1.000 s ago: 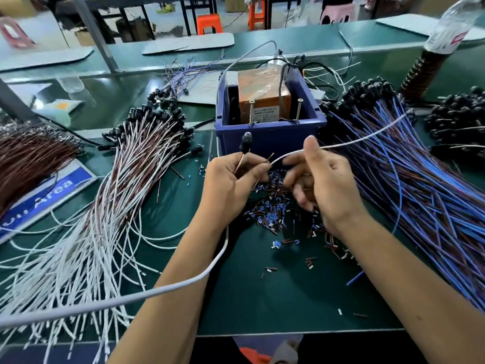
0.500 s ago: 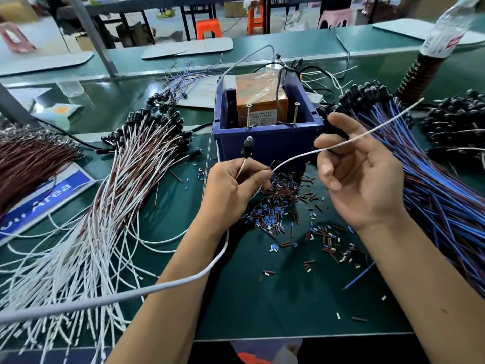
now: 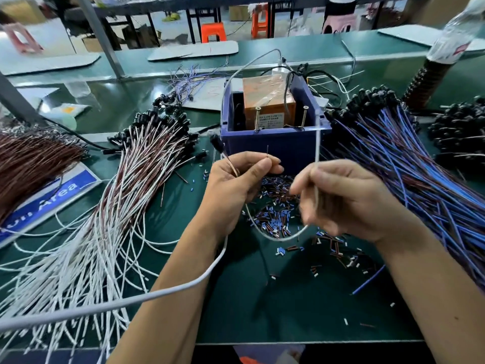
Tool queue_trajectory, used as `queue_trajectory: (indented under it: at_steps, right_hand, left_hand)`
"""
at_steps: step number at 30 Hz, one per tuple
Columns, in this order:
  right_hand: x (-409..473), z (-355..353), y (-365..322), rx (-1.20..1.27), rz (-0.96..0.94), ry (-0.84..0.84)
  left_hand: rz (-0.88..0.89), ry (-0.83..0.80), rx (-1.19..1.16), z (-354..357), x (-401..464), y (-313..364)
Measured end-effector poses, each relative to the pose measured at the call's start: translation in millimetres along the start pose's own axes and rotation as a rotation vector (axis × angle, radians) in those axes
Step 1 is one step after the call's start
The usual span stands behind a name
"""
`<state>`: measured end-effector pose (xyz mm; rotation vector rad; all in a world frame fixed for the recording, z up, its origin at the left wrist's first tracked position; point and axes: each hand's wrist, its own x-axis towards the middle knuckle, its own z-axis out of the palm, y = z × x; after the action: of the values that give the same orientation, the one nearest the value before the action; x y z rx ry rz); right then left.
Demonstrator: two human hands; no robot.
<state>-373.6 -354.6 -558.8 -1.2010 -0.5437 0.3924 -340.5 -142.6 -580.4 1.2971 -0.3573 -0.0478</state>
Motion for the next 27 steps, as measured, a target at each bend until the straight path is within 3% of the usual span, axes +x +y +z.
queue_trajectory:
  at_steps: [3, 7, 10, 13, 16, 21, 27]
  right_hand:
    - [7, 10, 10, -0.187, 0.153, 0.096]
    - [13, 16, 17, -0.3, 0.185, 0.204]
    - [12, 16, 20, -0.301, 0.209, 0.191]
    - [10, 15, 18, -0.293, 0.237, 0.114]
    - [9, 11, 11, -0.245, 0.201, 0.145]
    - [13, 6, 10, -0.143, 0.046, 0.447]
    - [13, 6, 12, -0.207, -0.031, 0.504]
  left_hand:
    - [-0.056, -0.074, -0.066, 5, -2, 1]
    - [-0.108, -0.142, -0.124, 7, -2, 1]
    - [-0.112, -0.197, -0.128, 8, -4, 2]
    - [-0.114, -0.153, -0.073, 9, -3, 3]
    - [-0.179, -0.139, -0.108, 3, 0, 2]
    - [-0.29, -0.405, -0.118, -3, -2, 3]
    - [-0.324, -0.43, -0.113, 0, -2, 3]
